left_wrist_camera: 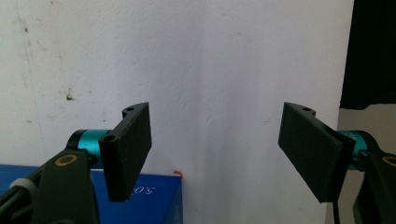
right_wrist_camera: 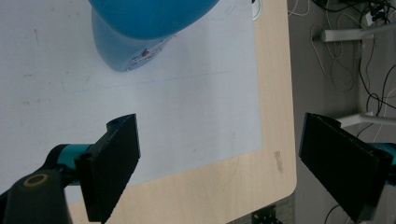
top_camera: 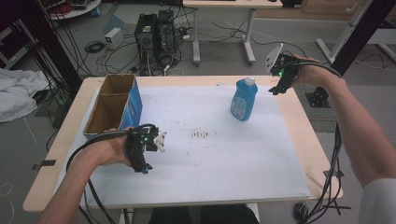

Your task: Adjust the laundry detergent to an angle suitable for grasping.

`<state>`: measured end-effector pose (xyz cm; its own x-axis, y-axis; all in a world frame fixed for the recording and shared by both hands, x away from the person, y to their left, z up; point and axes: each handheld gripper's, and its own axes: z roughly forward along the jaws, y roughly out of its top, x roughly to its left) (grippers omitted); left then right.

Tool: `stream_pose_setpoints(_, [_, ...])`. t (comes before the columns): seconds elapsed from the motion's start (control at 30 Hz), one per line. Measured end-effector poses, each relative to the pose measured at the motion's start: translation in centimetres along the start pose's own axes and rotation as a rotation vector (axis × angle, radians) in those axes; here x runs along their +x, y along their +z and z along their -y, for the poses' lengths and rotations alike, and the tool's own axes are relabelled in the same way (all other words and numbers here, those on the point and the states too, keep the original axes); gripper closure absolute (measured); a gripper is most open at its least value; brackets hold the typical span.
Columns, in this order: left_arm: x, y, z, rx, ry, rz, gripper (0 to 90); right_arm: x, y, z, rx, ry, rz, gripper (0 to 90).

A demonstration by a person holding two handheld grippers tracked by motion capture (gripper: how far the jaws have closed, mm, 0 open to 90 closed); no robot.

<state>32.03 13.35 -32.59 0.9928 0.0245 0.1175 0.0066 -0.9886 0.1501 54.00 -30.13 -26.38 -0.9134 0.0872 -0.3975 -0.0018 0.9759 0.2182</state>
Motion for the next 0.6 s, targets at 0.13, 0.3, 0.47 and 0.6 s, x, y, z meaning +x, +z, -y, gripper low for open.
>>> stream_pose_setpoints(0.13, [0.05, -0.02, 0.09, 0.002, -0.003, 0.003, 25.8, 0.14, 0.08, -0.10, 0.007, -0.004, -0.008, 11.7])
stream_pose_setpoints(0.3, [0.23, 0.11, 0.11, 0.000, -0.002, 0.004, 25.8, 0.16, 0.03, -0.21, -0.003, -0.004, -0.018, 11.6])
stream_pose_setpoints(0.47, [0.14, 0.12, 0.01, 0.004, -0.010, 0.009, 25.8, 0.17, -0.13, -0.09, -0.006, -0.002, -0.021, 11.6])
stream_pose_setpoints(0.6, [0.00, 0.12, -0.14, 0.013, -0.006, 0.012, 25.8, 0.14, -0.24, 0.07, -0.007, 0.001, -0.015, 11.6])
